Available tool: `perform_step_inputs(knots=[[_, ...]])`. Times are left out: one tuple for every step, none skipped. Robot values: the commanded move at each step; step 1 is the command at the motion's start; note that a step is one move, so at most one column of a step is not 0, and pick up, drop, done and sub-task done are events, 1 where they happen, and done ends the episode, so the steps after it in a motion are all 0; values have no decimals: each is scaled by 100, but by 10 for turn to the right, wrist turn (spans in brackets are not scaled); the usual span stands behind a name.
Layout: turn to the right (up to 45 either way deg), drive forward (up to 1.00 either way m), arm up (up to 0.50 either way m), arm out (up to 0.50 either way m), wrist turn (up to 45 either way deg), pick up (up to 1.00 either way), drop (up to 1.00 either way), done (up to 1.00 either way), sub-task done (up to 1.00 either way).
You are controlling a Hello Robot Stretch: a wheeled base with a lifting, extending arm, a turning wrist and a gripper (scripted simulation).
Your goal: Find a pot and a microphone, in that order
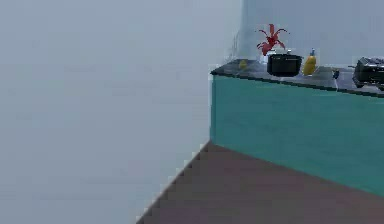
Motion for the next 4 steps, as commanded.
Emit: perform_step_inputs(knots=[[300, 0, 0, 0, 0, 0, 0, 0, 0], [0, 100, 0, 0, 0, 0, 0, 0, 0], [0, 20, 0, 0, 0, 0, 0, 0, 0], [-120, 0, 0, 0, 0, 0, 0, 0, 0]])
